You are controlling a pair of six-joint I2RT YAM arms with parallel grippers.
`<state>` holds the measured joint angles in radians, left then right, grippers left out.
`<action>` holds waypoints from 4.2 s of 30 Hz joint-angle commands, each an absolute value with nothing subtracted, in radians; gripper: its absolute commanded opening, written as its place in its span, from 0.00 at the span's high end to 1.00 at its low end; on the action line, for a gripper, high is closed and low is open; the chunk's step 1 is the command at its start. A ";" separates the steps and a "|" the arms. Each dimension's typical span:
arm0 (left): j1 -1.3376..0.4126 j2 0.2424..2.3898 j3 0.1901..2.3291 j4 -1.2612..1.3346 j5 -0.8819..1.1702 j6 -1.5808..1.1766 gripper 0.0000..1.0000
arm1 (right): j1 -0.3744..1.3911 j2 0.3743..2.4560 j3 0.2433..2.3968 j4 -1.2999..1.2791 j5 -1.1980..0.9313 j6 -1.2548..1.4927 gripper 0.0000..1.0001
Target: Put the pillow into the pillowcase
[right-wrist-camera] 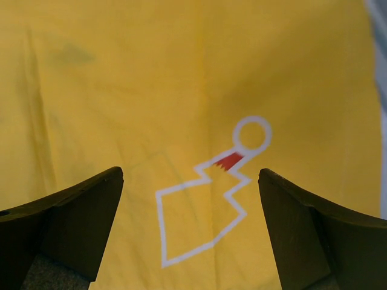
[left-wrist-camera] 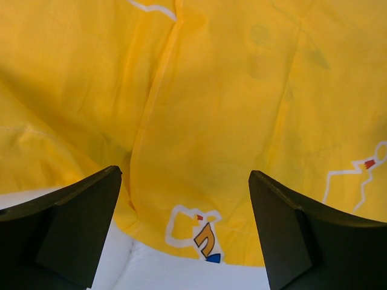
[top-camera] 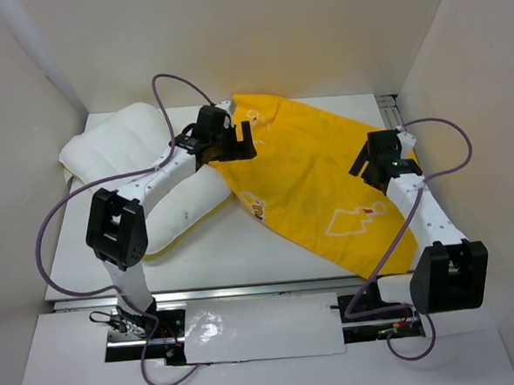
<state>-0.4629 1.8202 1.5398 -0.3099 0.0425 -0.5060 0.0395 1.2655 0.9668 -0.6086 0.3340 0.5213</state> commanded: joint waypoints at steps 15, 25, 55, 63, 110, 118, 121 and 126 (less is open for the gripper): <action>-0.413 2.152 1.860 -0.274 0.129 -0.476 0.00 | 0.093 1.626 1.230 -0.629 0.265 0.396 0.00; -0.465 2.261 1.956 -0.353 0.084 -0.495 0.01 | 0.115 1.739 1.054 -0.460 0.238 0.434 0.00; -0.590 2.161 1.560 -0.396 0.267 -0.499 0.86 | -0.184 1.861 1.262 -0.483 0.410 0.390 1.00; -0.620 1.924 1.399 -0.488 0.368 -0.377 0.69 | -0.184 1.888 1.313 -0.454 0.339 0.311 1.00; -0.028 1.948 1.506 -0.602 0.001 -0.558 1.00 | 0.454 2.082 1.559 -0.575 0.409 0.359 0.28; -0.028 1.841 1.538 -0.519 0.040 -0.497 1.00 | 0.431 2.026 1.499 -0.658 0.540 0.437 0.72; -0.063 1.813 1.574 -0.491 0.051 -0.460 1.00 | 0.422 1.980 1.477 -0.621 0.505 0.451 1.00; -0.178 1.802 1.706 -0.491 0.096 -0.407 1.00 | 0.422 1.873 1.431 -0.497 0.379 0.374 1.00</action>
<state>-0.1131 1.8744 1.5887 -0.5903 0.0578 -0.4732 0.4271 1.9896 1.4456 -0.5941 0.4427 0.4084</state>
